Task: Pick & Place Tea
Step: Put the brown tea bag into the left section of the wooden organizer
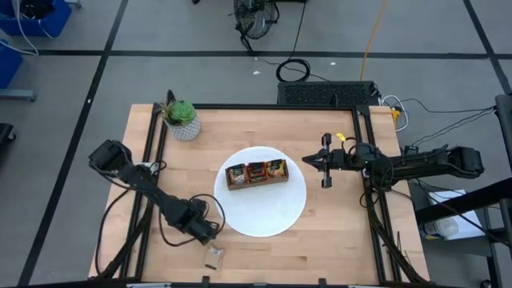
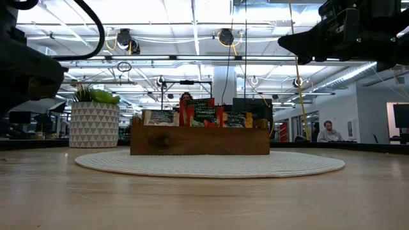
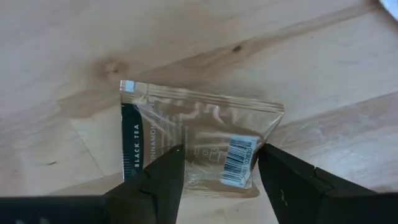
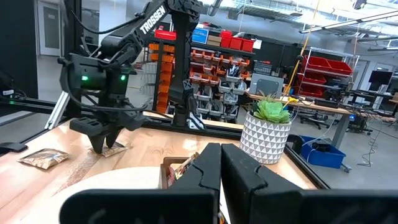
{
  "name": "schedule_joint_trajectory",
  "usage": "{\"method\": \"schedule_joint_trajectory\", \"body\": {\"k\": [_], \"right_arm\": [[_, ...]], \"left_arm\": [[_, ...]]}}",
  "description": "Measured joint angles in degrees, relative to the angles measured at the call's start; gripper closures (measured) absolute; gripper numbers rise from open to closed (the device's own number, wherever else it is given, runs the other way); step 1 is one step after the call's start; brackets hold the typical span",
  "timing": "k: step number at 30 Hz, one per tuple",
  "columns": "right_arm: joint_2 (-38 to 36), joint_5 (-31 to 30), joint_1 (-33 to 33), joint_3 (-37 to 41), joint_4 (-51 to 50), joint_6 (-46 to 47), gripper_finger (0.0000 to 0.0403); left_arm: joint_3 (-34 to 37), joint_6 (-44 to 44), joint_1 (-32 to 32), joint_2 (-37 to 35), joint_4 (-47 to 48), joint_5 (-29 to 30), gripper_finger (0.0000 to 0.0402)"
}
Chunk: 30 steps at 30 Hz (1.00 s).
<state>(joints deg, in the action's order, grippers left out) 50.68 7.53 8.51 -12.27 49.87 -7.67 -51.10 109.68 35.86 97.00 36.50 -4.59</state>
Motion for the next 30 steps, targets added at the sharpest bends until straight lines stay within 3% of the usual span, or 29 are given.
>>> {"method": "schedule_joint_trajectory", "body": {"k": [4,7,13,20,26,30], "right_arm": [[0.0,0.0,0.0,0.0,0.0,-0.1,0.0403],[0.0,0.0,0.0,0.0,0.0,-0.1,0.0403],[0.0,0.0,0.0,0.0,0.0,-0.1,0.0403],[0.0,0.0,0.0,0.0,0.0,-0.5,0.0403],[0.0,0.0,0.0,0.0,0.0,-0.5,0.0403],[0.1,-0.1,0.0,0.0,-0.2,-0.5,0.0403]], "left_arm": [[1.2,-0.2,0.0,0.0,-1.4,-0.6,0.0196],[0.1,-4.7,-0.1,0.1,-0.2,-1.0,0.0222],[-3.8,-14.0,-2.0,0.5,2.4,0.2,0.0381],[-10.7,-30.2,-3.5,0.3,6.9,6.6,0.0395],[-19.0,-54.6,-4.3,-3.1,6.5,10.6,0.0395],[-20.4,-68.2,-9.4,-8.2,5.7,7.5,0.0396]]}}
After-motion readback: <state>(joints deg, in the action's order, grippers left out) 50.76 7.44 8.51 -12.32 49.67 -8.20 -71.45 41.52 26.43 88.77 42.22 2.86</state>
